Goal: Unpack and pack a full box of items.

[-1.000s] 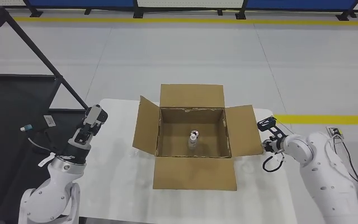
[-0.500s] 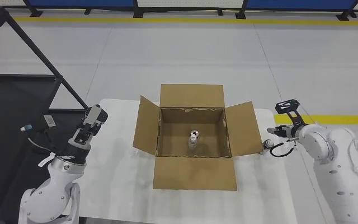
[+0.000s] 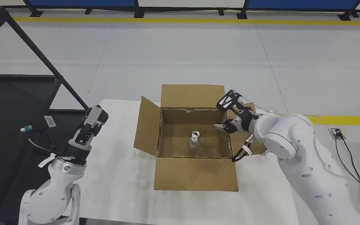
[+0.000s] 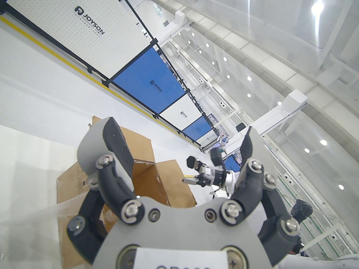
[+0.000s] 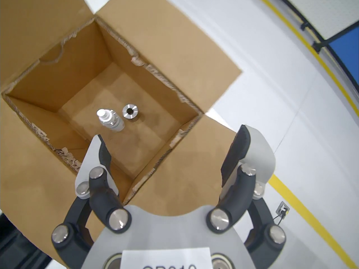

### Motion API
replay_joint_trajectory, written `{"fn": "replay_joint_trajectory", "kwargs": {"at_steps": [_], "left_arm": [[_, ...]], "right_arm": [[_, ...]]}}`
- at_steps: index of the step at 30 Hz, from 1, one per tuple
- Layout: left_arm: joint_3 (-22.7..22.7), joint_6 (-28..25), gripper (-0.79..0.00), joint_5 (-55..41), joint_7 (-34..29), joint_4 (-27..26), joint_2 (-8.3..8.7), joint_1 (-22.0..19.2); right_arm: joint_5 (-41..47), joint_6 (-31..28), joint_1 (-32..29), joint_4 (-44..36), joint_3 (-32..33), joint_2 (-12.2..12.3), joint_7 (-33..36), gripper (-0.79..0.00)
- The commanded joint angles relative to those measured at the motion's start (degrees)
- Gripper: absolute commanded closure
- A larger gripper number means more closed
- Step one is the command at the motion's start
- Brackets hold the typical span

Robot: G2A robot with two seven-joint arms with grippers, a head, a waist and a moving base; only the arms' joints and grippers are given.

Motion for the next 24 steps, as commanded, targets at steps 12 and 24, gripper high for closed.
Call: {"fn": "replay_joint_trajectory", "kwargs": {"at_steps": [12,24], "left_arm": [[0.0,0.0,-0.785,0.0,0.0,0.0,0.00,0.0],[0.0,0.0,-0.785,0.0,0.0,0.0,0.00,0.0]], "right_arm": [[16.2,-5.6,14.8,32.4,-22.4,-10.8,-4.7,-0.785],[16.9,-7.4,17.6,44.4,-27.8,-16.1,-8.1,-0.376]]}}
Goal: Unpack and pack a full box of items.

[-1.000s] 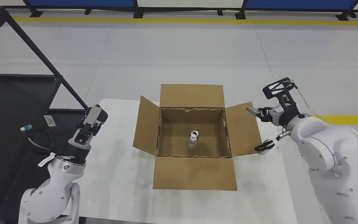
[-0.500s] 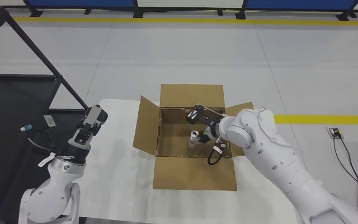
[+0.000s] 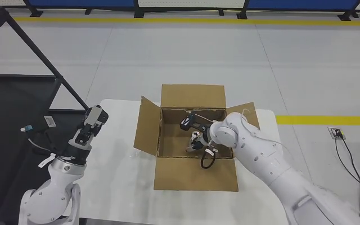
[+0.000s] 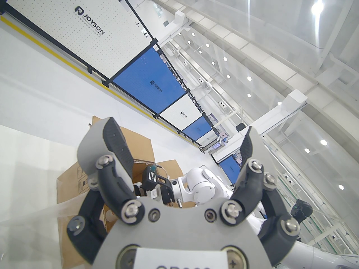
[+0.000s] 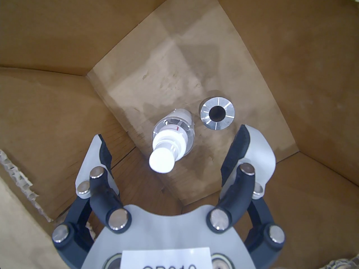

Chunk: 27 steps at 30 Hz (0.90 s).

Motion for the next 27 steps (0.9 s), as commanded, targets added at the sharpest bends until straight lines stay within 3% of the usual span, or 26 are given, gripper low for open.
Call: {"fn": "replay_joint_trajectory", "kwargs": {"at_steps": [1,4,6,7,13,18,23,27], "left_arm": [[0.0,0.0,-0.785,0.0,0.0,0.0,0.00,0.0],[0.0,0.0,-0.785,0.0,0.0,0.0,0.00,0.0],[0.0,0.0,-0.785,0.0,0.0,0.0,0.00,0.0],[0.0,0.0,-0.785,0.0,0.0,0.0,0.00,0.0],[0.0,0.0,-0.785,0.0,0.0,0.0,0.00,0.0],[0.0,0.0,-0.785,0.0,0.0,0.0,0.00,0.0],[0.0,0.0,-0.785,0.0,0.0,0.0,0.00,0.0],[0.0,0.0,-0.785,0.0,0.0,0.0,0.00,0.0]], "right_arm": [[-0.1,-0.2,0.4,1.7,-0.5,-0.7,-0.5,-0.308],[0.1,-1.1,1.0,4.0,-1.0,-1.7,-0.9,-0.179],[0.2,-1.7,1.3,5.4,-1.2,-2.2,-1.3,-0.012],[0.2,-1.9,1.5,6.0,-1.3,-2.5,-1.5,0.000],[-0.3,-5.0,2.8,8.3,-0.8,-2.9,-2.7,0.000],[-1.2,-6.7,3.3,6.3,2.0,-1.3,-4.1,0.000],[-4.9,-4.3,1.0,-3.7,8.6,3.1,-6.5,0.000],[-9.2,0.2,-7.3,-22.1,19.2,8.7,-3.8,0.000]]}}
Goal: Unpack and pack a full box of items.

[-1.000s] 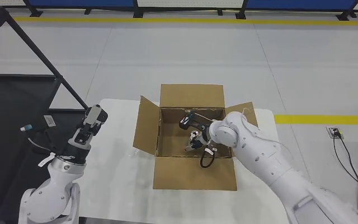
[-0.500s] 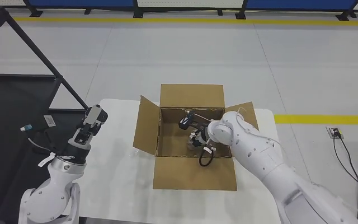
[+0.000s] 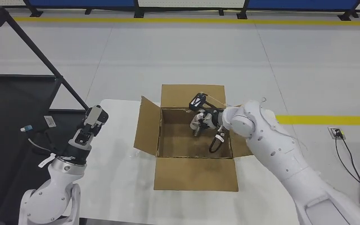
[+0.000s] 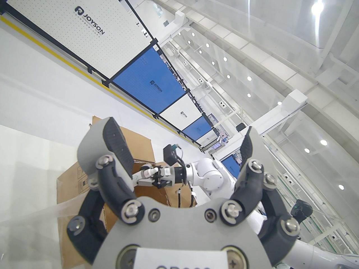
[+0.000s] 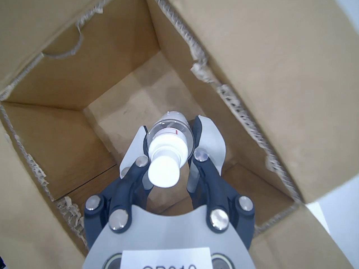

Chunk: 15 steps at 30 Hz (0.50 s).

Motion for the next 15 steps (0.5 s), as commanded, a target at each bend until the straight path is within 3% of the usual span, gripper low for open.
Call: {"fn": "replay_joint_trajectory", "kwargs": {"at_steps": [1,4,7,15], "left_arm": [[0.0,0.0,-0.785,0.0,0.0,0.0,0.00,0.0],[0.0,0.0,-0.785,0.0,0.0,0.0,0.00,0.0],[0.0,0.0,-0.785,0.0,0.0,0.0,0.00,0.0],[0.0,0.0,-0.785,0.0,0.0,0.0,0.00,0.0]], "right_arm": [[-2.8,3.1,-6.7,-13.9,7.6,3.3,2.9,0.000],[-5.9,6.2,-18.0,-32.0,18.5,6.8,7.1,0.000],[-6.3,6.5,-28.3,-44.7,28.6,9.0,8.9,0.000],[-7.2,8.6,-45.8,-60.4,46.4,11.3,9.8,0.000]]}}
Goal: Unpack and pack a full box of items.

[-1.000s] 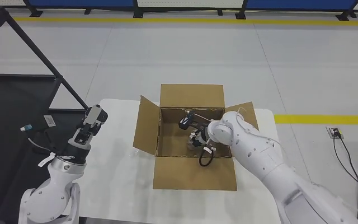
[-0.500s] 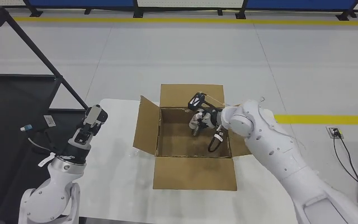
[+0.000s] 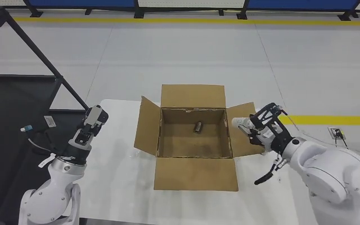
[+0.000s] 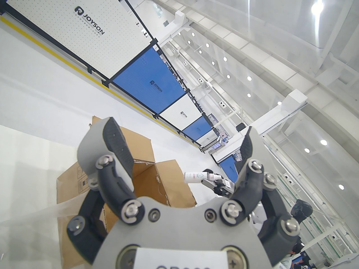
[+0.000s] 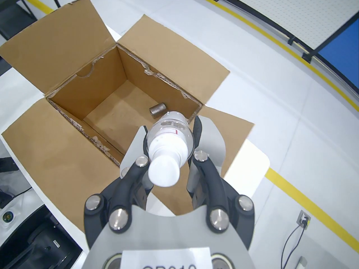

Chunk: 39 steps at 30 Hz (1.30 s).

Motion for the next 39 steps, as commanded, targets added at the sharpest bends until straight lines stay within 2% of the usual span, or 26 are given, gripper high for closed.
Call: {"fn": "replay_joint_trajectory", "kwargs": {"at_steps": [1,10,15,22,27,37,39], "left_arm": [[0.0,0.0,-0.785,0.0,0.0,0.0,0.00,0.0],[0.0,0.0,-0.785,0.0,0.0,0.0,0.00,0.0],[0.0,0.0,-0.785,0.0,0.0,0.0,0.00,0.0],[0.0,0.0,-0.785,0.0,0.0,0.0,0.00,0.0],[0.0,0.0,-0.785,0.0,0.0,0.0,0.00,0.0],[0.0,0.0,-0.785,0.0,0.0,0.0,0.00,0.0],[0.0,0.0,-0.785,0.0,0.0,0.0,0.00,0.0]], "right_arm": [[0.4,1.0,-4.6,-2.9,4.7,0.3,-0.7,0.000],[4.2,3.8,-20.5,-6.4,19.4,0.6,-3.6,0.000],[5.6,2.7,-25.4,-3.3,20.7,0.7,-2.3,0.000],[3.6,1.9,-21.2,8.5,14.5,1.1,0.3,0.000],[-3.3,1.2,-16.2,15.0,8.3,1.3,1.5,0.000],[-4.8,1.3,-8.6,24.5,3.0,1.5,2.7,0.000],[-4.8,0.8,-7.6,25.8,2.4,1.5,2.8,-0.206]]}}
